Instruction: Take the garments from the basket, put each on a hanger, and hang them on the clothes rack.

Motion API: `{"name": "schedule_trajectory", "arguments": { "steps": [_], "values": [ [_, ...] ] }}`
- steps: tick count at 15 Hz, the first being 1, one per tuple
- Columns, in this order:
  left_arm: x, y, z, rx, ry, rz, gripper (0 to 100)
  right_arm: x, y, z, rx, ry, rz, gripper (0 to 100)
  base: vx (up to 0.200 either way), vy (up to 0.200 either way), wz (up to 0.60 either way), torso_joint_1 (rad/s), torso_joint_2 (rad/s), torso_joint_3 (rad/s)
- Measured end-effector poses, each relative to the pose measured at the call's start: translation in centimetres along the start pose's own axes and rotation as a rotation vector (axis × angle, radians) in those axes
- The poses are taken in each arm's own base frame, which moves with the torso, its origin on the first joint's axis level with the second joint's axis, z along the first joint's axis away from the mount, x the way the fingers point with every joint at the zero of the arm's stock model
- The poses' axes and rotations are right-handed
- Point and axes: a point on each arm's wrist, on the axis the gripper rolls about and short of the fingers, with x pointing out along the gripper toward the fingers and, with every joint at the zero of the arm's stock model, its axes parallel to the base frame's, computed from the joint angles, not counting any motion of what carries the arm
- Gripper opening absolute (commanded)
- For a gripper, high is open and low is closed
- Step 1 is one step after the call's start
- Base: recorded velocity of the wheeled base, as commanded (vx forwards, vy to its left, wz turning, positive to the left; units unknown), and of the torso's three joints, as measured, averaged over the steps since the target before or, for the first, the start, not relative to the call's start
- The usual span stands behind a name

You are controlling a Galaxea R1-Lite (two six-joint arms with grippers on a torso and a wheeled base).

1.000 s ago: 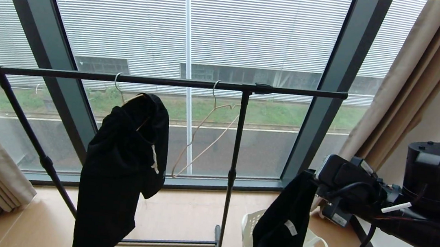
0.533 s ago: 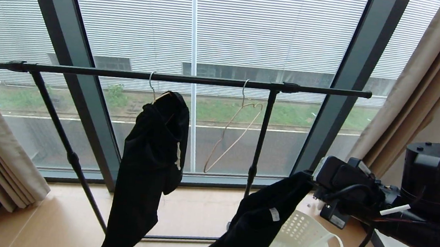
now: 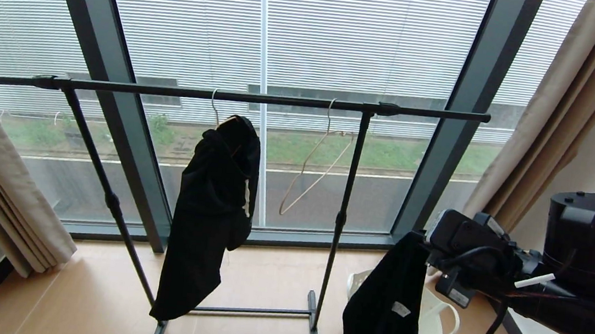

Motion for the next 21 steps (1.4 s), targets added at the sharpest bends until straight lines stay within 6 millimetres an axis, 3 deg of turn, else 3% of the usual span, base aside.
{"name": "schedule_trajectory", "arguments": {
  "steps": [3, 16, 21],
  "values": [
    [0.0, 0.0, 0.0, -0.001, 0.0, 0.0, 100, 0.02, 0.01, 0.04, -0.001, -0.001, 0.001, 0, 0.0, -0.2, 0.0, 0.002, 0.0, 0.002],
    [0.0, -0.01, 0.0, 0.012, 0.0, -0.004, 100, -0.03, 0.07, -0.06, -0.002, 0.001, 0.001, 0, 0.0, 0.0, 0.0, 0.0, 0.0, 0.0],
    [0.01, -0.01, -0.1, 0.06, 0.012, 0.002, 100, -0.25, -0.61, 0.68, 0.022, -0.088, -0.081, 0, 0.0, 0.0, 0.0, 0.0, 0.0, 0.0]
  ]
}}
